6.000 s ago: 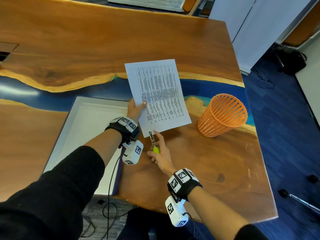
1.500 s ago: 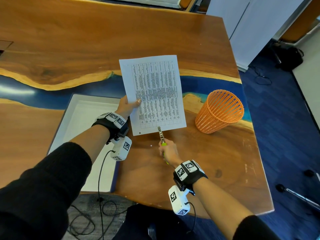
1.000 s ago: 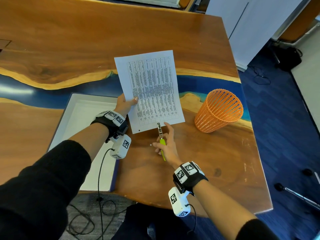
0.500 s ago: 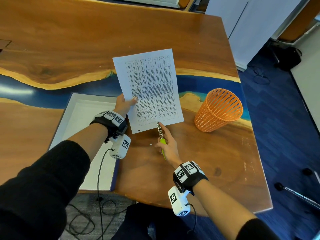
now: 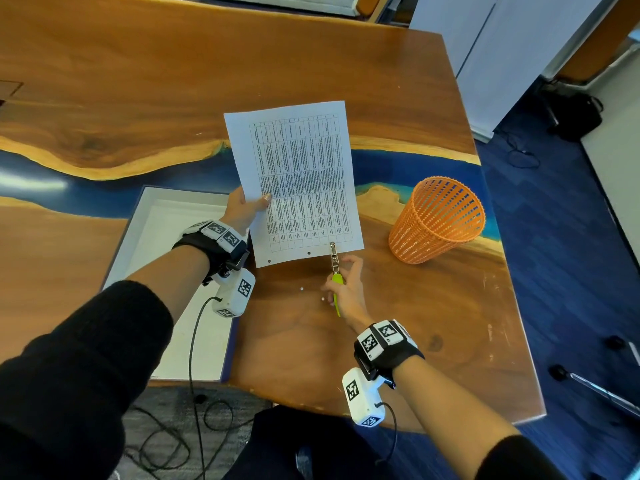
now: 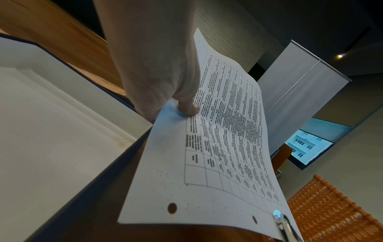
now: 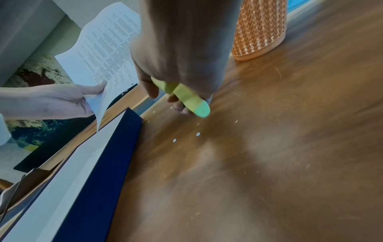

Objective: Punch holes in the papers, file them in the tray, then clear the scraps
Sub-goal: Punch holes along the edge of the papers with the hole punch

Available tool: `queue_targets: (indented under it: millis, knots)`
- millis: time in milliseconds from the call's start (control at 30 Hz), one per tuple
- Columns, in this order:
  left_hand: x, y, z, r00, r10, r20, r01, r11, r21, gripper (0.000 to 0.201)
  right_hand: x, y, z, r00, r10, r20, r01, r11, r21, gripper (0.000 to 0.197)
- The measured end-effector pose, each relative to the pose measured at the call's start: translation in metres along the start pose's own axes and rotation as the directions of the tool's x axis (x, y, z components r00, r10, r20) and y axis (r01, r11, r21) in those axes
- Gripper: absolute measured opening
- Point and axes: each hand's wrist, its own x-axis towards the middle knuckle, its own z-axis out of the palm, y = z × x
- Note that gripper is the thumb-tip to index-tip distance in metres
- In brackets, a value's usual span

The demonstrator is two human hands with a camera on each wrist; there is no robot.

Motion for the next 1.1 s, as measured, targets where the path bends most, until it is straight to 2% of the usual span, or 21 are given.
queue_targets:
  millis: [167, 200, 667, 1100]
  knots:
    - [0.003, -0.001, -0.007, 1.000, -0.012, 0.001, 0.012, 1.000, 0.018, 0.046, 0.004, -0.003, -0.009, 0.999, 0.045, 0.000, -0.045, 0.995, -0.090, 0.015]
    - [0.003, -0.001, -0.008, 1.000, -0.011, 0.001, 0.011, 1.000, 0.020, 0.045, 0.004, -0.004, -0.010, 0.999, 0.041, 0.006, -0.040, 0.995, -0.096, 0.014]
    - [0.000, 0.005, -0.004, 1.000, -0.001, 0.021, 0.001, 1.000, 0.015, 0.046, 0.009, -0.002, -0.013, 0.984, 0.159, 0.084, -0.154, 0.986, -0.059, 0.023]
    - [-0.002, 0.006, 0.000, 1.000, -0.003, 0.026, 0.002, 1.000, 0.023, 0.044, 0.009, -0.002, -0.014, 0.972, 0.225, 0.069, -0.222, 0.974, -0.053, 0.025]
